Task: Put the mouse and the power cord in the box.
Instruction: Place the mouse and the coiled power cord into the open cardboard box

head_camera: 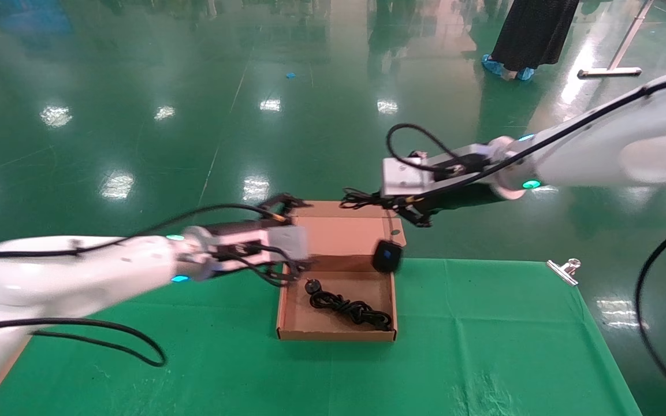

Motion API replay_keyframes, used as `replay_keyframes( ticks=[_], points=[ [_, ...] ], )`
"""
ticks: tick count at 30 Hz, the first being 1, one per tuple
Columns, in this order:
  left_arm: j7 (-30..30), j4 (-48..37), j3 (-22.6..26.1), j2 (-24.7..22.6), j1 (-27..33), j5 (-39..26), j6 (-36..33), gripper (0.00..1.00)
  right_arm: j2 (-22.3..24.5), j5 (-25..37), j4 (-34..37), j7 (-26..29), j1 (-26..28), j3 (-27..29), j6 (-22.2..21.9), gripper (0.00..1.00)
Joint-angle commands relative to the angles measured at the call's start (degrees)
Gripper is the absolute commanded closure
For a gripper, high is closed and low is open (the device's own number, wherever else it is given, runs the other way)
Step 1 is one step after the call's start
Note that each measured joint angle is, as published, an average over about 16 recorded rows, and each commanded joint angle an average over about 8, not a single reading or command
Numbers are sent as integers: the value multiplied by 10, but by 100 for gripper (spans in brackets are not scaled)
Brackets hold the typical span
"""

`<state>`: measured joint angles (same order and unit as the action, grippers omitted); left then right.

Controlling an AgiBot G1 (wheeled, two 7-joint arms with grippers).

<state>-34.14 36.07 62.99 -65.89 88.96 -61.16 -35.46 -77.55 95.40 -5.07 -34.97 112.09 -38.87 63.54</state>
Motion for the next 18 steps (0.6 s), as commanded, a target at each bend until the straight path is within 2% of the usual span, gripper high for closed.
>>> replay_keyframes(
  ticks=[1, 9, 18],
  points=[
    [-20, -3, -19, 19, 0, 23, -23, 0, -5, -4, -11, 3, -13, 3, -14, 100],
    [-86, -62, -63, 61, -13, 76, -80, 0, -11, -30, -101, 43, -77, -24, -59, 100],
    [-138, -151, -100, 79, -26, 125, -127, 0, -11, -61, -173, 106, -131, -103, -95, 100]
  ],
)
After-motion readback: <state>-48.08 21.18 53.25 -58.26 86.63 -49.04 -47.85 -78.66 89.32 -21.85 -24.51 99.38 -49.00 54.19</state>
